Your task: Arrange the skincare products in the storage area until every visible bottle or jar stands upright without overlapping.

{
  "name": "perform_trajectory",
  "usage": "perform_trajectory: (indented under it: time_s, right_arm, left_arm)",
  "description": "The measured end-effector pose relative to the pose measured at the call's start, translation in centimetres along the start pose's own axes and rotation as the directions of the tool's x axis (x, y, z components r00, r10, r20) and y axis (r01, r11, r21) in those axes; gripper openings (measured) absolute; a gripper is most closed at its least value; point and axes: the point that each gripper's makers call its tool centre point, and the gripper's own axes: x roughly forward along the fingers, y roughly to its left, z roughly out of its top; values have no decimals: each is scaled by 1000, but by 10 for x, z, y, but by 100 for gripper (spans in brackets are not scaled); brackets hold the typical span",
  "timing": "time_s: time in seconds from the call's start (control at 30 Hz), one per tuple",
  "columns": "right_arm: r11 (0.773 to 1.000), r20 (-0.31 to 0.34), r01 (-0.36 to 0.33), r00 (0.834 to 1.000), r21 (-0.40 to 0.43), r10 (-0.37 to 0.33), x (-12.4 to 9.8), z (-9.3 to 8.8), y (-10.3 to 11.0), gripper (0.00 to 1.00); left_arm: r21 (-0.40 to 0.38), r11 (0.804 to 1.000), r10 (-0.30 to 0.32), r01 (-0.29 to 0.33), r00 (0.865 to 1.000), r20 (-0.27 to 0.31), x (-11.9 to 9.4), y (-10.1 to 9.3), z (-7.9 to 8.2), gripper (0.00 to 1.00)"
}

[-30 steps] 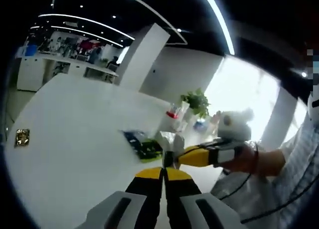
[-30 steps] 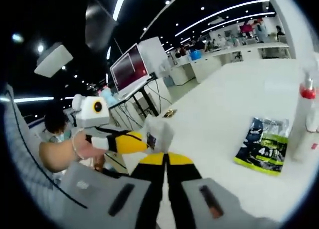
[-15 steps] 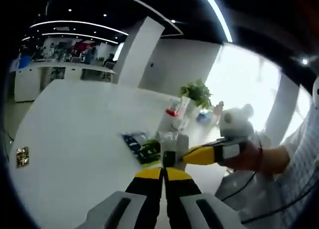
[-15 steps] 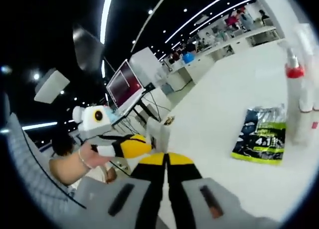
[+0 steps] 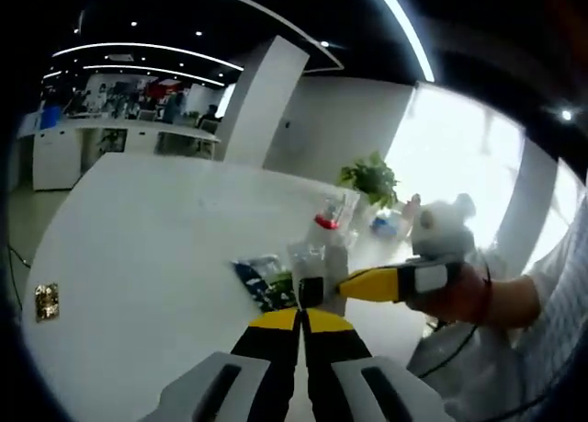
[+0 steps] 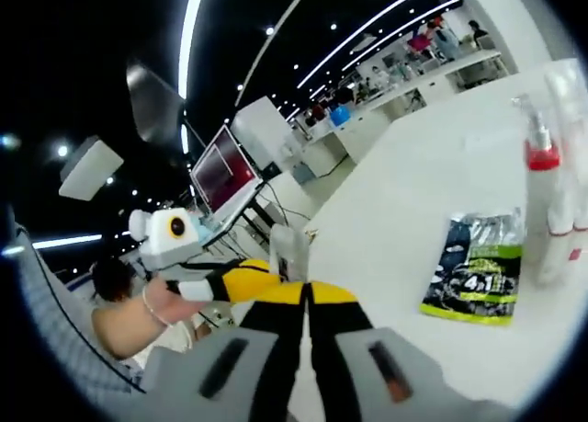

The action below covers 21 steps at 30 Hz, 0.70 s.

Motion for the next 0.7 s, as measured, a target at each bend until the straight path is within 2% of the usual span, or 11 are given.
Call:
perform_trajectory:
  time_s: [0.3, 0.53, 0.63, 0.7]
  right_arm:
    - [996, 11, 49, 999, -74, -49, 16, 32, -17, 2]
    - [982, 1, 128, 992, -140, -129, 36, 48, -37, 2]
    - [975, -19, 181, 983, -129, -185, 44, 51, -51, 2]
    - [966, -42, 201, 977, -161, -210, 50, 52, -59, 2]
  left_arm:
    - [14, 998, 58, -58, 998, 35, 21, 23, 30, 2]
    - [-38, 993, 112, -111, 993, 20, 42, 49, 42, 2]
    - [-36, 990, 134, -134, 991, 1, 53, 59, 43, 2]
    - [-16, 988, 152, -153, 988, -12, 61, 68, 43, 2]
